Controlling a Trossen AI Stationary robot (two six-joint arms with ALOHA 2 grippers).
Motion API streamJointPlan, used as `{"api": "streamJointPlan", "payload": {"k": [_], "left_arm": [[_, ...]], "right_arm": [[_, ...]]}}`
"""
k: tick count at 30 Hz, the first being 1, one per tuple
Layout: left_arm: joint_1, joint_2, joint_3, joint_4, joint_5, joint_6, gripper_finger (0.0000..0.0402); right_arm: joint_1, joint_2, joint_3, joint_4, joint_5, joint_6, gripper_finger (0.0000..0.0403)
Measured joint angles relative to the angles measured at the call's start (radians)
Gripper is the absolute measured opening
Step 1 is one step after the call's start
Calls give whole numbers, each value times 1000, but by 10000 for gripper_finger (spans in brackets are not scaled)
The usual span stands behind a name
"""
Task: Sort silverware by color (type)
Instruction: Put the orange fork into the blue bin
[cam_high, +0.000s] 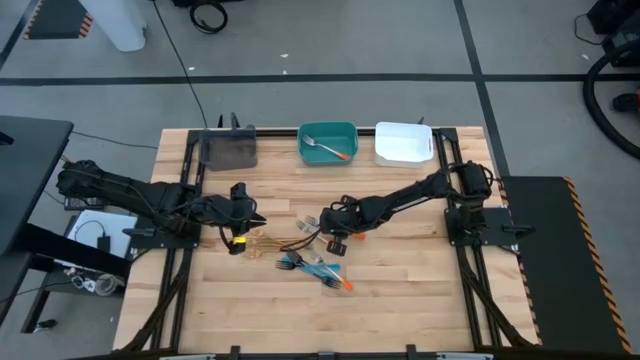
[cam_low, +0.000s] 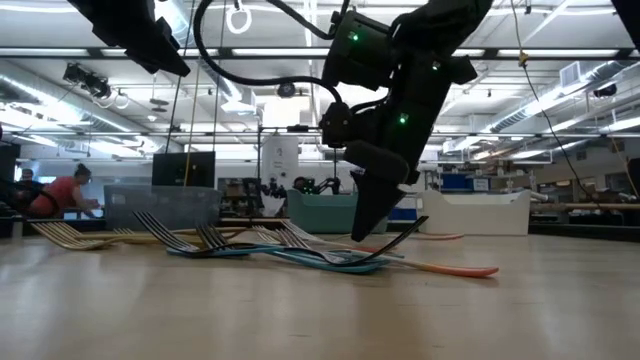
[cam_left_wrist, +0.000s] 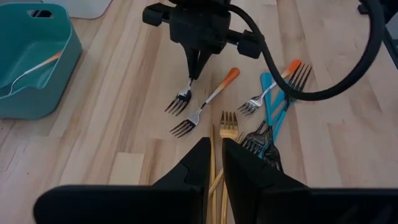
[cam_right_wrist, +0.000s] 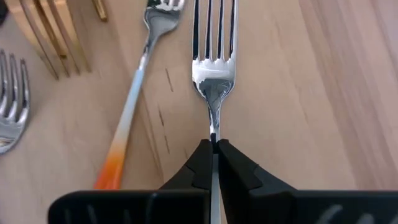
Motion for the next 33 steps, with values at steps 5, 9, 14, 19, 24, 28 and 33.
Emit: {"api": "streamJointPlan", "payload": {"k": [5, 9, 14, 19, 24, 28, 33], "left_arm": [[0, 0, 0, 0, 0, 0, 50], [0, 0, 0, -1, 0, 0, 50], [0, 0, 0, -1, 0, 0, 50], [0, 0, 0, 0, 0, 0, 50], [0, 0, 0, 31, -1, 1, 50], [0, 0, 0, 30, -1, 0, 50], [0, 0, 0, 32, -1, 1, 50]], "right_arm": [[-14, -21, 1, -18, -5, -16, 18], [-20, -51, 2, -21, -4, -40, 18], [-27, -97, 2, -34, 4, -81, 18], [-45, -138, 2, -38, 13, -134, 18], [-82, -187, 3, -38, 10, -196, 18], [-109, -215, 3, -35, 9, -235, 18], [-137, -234, 3, -32, 6, -271, 18]]}}
